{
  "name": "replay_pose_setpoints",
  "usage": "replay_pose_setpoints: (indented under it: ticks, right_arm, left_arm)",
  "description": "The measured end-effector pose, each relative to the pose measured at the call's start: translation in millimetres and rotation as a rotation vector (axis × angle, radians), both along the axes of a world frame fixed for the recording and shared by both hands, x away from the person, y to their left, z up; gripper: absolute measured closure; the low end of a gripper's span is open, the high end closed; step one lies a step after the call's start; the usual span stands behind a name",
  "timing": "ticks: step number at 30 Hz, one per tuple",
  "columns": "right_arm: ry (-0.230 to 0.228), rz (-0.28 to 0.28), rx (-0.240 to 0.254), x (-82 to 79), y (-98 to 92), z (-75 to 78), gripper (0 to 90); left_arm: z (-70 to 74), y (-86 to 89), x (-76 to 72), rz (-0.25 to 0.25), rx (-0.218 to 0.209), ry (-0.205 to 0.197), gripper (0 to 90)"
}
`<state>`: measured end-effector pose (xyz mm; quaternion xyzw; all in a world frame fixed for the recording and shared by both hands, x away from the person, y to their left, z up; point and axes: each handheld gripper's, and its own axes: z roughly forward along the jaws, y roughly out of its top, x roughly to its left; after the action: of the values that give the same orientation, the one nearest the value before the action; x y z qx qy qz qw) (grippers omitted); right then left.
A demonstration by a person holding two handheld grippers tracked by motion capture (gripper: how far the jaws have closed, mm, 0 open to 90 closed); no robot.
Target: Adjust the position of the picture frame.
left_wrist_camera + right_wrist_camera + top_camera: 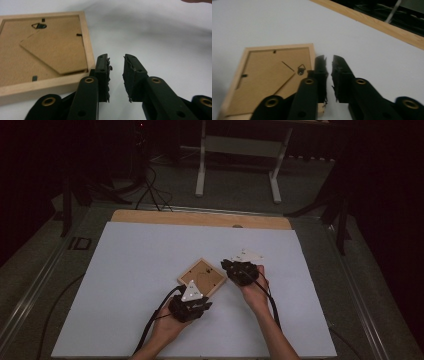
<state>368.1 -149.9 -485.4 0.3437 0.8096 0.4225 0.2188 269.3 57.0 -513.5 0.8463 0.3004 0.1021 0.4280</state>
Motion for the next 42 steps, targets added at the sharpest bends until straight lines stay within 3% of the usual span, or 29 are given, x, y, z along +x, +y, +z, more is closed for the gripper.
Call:
replay_pose_setpoints:
  ticks: [7,18,24,42]
  right_arm:
    - [0.037,-0.028,-0.010,9.4,8.3,-12.8,89.7]
    - [0.109,-0.024,-0.043,18.5,12.6,-30.4,89.9]
    - [0.114,-0.024,-0.058,20.0,11.2,-32.3,89.9]
    - [0.120,-0.007,-0.115,17.9,11.9,-36.6,89.8]
  left_arm:
    - [-2.8,3.8,0.2,0.006,0.021,-0.003,88.7]
    - [-15.0,-4.8,2.9,-0.012,0.091,0.004,89.6]
    - [-20.0,-8.6,7.1,0.000,0.116,0.006,89.7]
    - [-18.1,0.1,11.1,0.029,0.126,0.018,89.6]
